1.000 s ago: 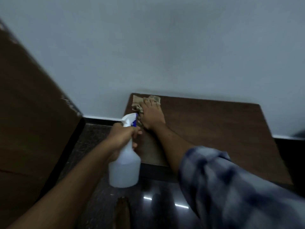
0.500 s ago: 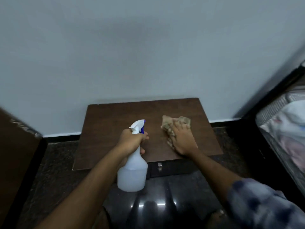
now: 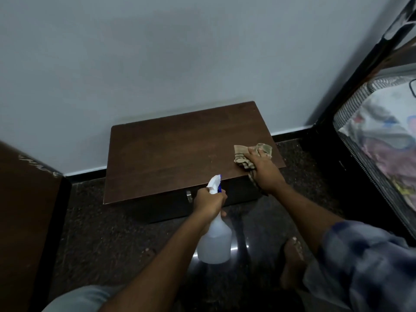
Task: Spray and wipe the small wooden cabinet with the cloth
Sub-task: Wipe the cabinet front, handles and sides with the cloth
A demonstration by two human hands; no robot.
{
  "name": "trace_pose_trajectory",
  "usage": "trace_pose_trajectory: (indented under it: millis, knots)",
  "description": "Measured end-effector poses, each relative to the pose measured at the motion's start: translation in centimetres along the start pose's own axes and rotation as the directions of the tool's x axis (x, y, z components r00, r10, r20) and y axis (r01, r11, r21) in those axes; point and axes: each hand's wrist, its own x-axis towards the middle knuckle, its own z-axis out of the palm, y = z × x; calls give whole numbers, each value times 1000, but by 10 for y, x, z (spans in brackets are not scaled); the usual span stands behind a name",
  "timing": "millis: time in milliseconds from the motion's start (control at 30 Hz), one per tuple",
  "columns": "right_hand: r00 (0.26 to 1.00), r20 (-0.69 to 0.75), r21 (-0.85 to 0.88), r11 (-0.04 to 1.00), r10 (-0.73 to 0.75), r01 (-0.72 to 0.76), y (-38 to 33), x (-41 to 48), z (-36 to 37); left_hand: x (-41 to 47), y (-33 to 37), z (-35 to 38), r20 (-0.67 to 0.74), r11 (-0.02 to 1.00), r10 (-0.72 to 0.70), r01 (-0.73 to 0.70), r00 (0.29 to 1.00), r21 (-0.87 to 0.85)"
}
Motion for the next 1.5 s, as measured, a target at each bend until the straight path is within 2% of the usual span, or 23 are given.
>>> trace_pose_trajectory:
  millis: [167, 300, 367, 400, 433, 467, 500, 533, 567, 600, 667, 800, 967, 1067, 1167, 1333, 1400, 1467, 1500]
  knots:
    - [991, -99, 162, 984, 94, -77, -13, -26, 16, -9, -39, 4, -153, 998, 24, -32, 988, -51]
    - [965, -143, 307, 937, 219, -167, -29, -68, 35, -29, -58, 2, -216, 994, 44, -65, 976, -92]
    - [921, -203, 444, 870, 332, -216, -47, -88, 48, -36, -64, 0, -246, 990, 48, -79, 968, -116]
    - [882, -211, 541, 802, 422, -254, -58, -97, 57, -38, -66, -1, -258, 989, 50, -85, 965, -125]
    - [835, -174, 654, 695, 522, -298, -68, -104, 66, -40, -68, -2, -268, 987, 53, -90, 962, -131]
    - [781, -78, 783, 524, 619, -336, -78, -109, 74, -40, -69, -3, -280, 986, 55, -96, 958, -138]
    - [720, 85, 895, 265, 689, -359, -89, -110, 81, -41, -70, -3, -293, 985, 55, -100, 955, -141]
    - [661, 274, 930, -18, 699, -367, -99, -108, 87, -40, -71, -4, -305, 984, 59, -106, 951, -141]
    - [612, 431, 897, -244, 663, -369, -107, -104, 91, -38, -71, -5, -314, 985, 63, -110, 947, -135]
    - [589, 527, 850, -381, 613, -364, -114, -100, 93, -36, -72, -6, -319, 986, 70, -114, 945, -122]
    - [596, 587, 803, -489, 548, -341, -124, -86, 94, -30, -74, -9, -317, 990, 87, -119, 945, -82]
    - [635, 626, 743, -592, 452, -312, -138, -60, 94, -23, -72, -18, -259, 992, 114, -122, 959, -16]
    - [568, 712, 661, -668, 413, -342, -145, -34, 94, -6, -75, -28, -245, 991, 105, -121, 964, -53]
    - [543, 722, 616, -755, 428, -224, -148, -11, 96, 3, -80, -36, -265, 988, 91, -121, 960, -100]
    - [514, 714, 645, -732, 475, -219, -166, -5, 105, 13, -89, -44, -316, 986, 103, -140, 943, -94]
    - [562, 730, 571, -799, 390, -189, -148, -3, 97, 18, -97, -51, -335, 985, 93, -136, 937, -105]
    - [528, 746, 589, -771, 406, -240, -157, 3, 90, 17, -98, -50, -339, 985, 93, -136, 936, -104]
    - [459, 759, 626, -709, 461, -324, -170, 2, 89, 14, -96, -48, -328, 986, 85, -126, 941, -107]
    - [460, 758, 628, -709, 462, -323, -171, 2, 86, 13, -95, -47, -320, 987, 82, -122, 944, -106]
